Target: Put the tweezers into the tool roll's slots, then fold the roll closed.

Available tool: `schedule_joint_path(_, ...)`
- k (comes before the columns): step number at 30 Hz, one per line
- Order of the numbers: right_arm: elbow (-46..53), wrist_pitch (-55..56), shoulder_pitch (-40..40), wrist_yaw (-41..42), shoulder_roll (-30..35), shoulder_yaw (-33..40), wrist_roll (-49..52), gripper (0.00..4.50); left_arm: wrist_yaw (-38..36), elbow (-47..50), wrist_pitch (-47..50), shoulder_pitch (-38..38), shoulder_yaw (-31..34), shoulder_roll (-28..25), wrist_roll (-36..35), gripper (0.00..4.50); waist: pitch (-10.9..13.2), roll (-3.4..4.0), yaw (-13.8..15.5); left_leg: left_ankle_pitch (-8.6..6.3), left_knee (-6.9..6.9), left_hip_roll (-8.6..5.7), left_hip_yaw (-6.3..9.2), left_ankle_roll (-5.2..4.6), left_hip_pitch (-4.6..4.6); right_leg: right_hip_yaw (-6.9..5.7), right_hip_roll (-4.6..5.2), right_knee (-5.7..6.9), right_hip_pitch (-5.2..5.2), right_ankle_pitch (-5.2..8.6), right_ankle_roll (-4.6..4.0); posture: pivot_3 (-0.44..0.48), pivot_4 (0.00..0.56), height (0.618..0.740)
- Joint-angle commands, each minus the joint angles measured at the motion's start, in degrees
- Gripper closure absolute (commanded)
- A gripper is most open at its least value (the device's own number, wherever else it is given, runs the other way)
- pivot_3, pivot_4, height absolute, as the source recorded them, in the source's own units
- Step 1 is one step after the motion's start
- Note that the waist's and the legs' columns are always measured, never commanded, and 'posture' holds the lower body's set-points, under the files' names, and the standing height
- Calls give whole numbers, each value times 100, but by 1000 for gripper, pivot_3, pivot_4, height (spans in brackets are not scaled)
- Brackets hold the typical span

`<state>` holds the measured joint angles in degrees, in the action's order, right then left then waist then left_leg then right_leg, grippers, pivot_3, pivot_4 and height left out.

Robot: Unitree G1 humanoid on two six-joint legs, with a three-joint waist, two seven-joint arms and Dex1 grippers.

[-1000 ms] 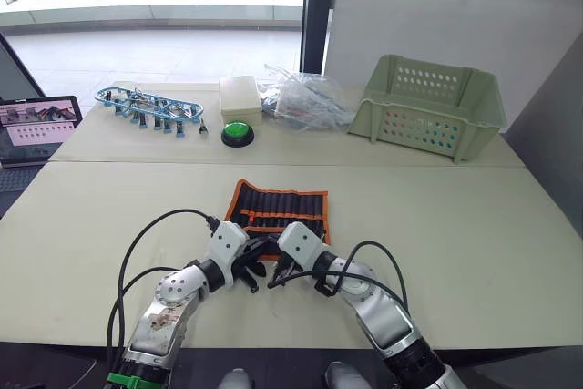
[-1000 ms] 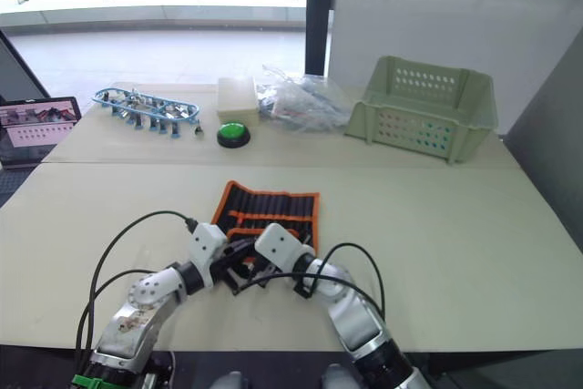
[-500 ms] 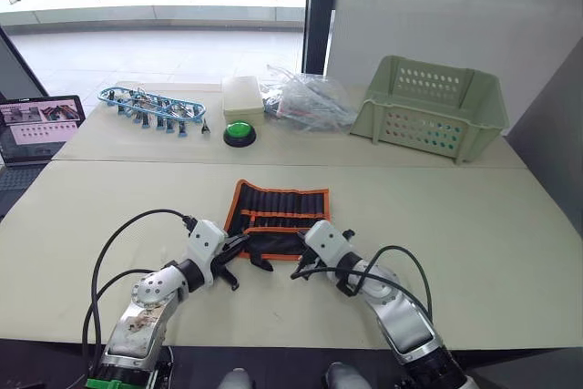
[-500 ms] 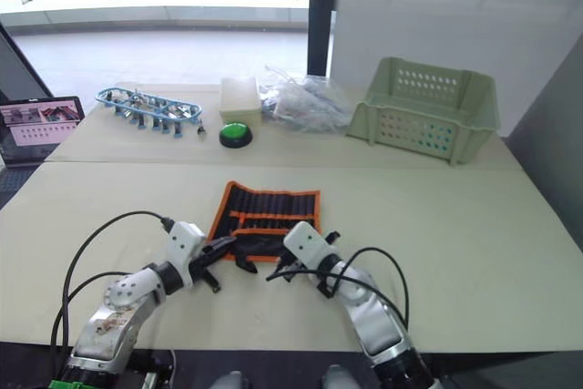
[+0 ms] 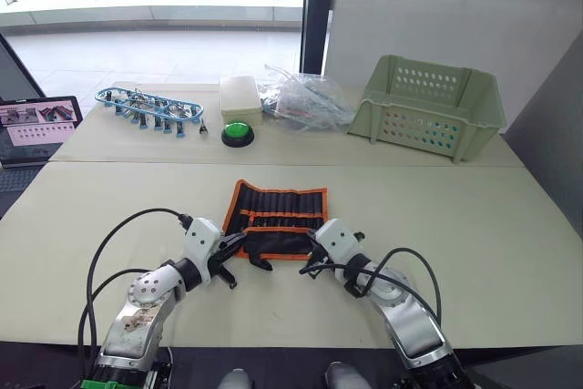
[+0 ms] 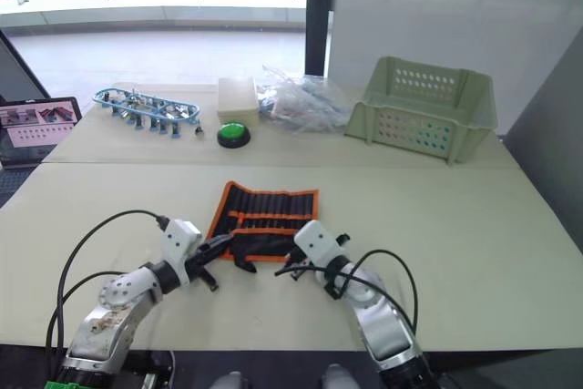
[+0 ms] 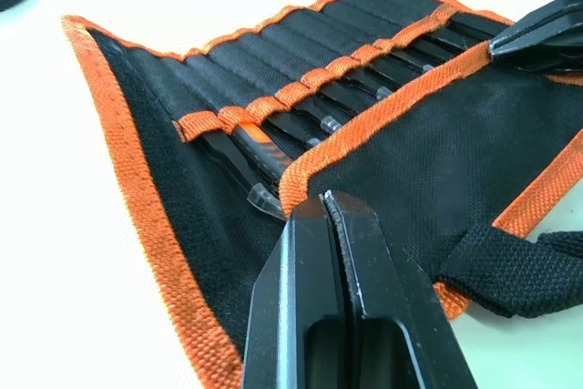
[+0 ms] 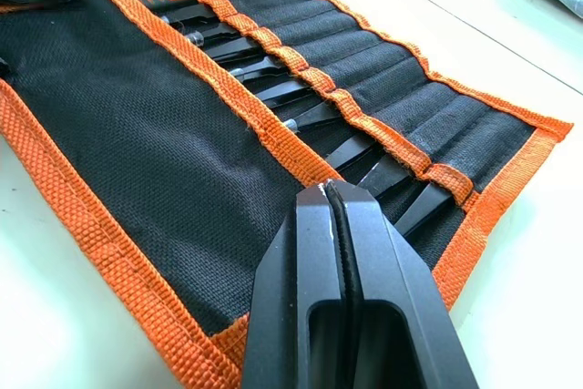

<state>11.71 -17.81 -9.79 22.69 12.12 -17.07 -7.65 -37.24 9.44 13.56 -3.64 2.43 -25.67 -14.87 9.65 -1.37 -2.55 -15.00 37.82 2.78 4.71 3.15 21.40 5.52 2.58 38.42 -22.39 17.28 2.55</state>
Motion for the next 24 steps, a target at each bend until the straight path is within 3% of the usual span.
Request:
schedule_joint_path(1, 869, 176, 25, 137, 11, 276, 380, 4500, -453, 966, 167, 262, 812, -483, -814, 4454, 1, -1, -35, 0, -1, 1, 0, 0, 3, 0, 0, 0, -5, 0, 0, 0, 150, 713)
schedule_joint_path(4, 1432, -91, -89, 397, 224, 521, 673, 4500, -1108, 1716, 688, 712, 1811, -1152, -2041, 4454, 2, -3, -89, 0, -4, 6, 0, 0, 42, 0, -1, 11, -49, -1, -1, 0, 150, 713)
schedule_joint_path(8, 1624, -873, -174, 629, 459, 791, 1112, 4500, -1458, 1806, 1038, 1100, 2375, -1607, -2641, 4454, 2, 3, -44, 2, -4, 2, 0, 4, 55, -1, 4, 16, -63, -1, -1, 0, 150, 713)
schedule_joint_path(12, 1797, -2467, -270, 763, 456, 1248, 2019, 3414, -2164, 1355, 523, 1747, 2739, -1952, -2225, 4500, 4, 2, -45, 2, -4, 2, -2, 4, 61, 1, 0, 12, -69, 0, -2, 0, 150, 713)
schedule_joint_path(17, 1810, -3498, -509, 707, 467, 1579, 2651, 1715, -2650, 1051, 60, 1947, 2849, -2020, -2143, 4500, 5, 4, -35, 2, -4, 3, -2, 4, 63, 0, -1, 12, -73, 1, -5, 0, 150, 713)
schedule_joint_path(19, 1626, -4080, -725, 608, 394, 1833, 2934, 991, -2797, 863, -26, 1892, 2802, -2058, -2110, 3652, 5, 4, -28, 2, -4, 4, -3, 4, 62, -1, -1, 12, -73, 1, -5, 0, 150, 713)
schedule_joint_path(24, 849, -5563, -1321, 407, 118, 2444, 3543, 979, -3119, 434, -206, 1642, 2630, -2097, -2077, 2029, 5, 5, -27, 2, -5, 4, -4, 4, 62, -1, -3, 12, -74, 1, -5, 0, 150, 713)
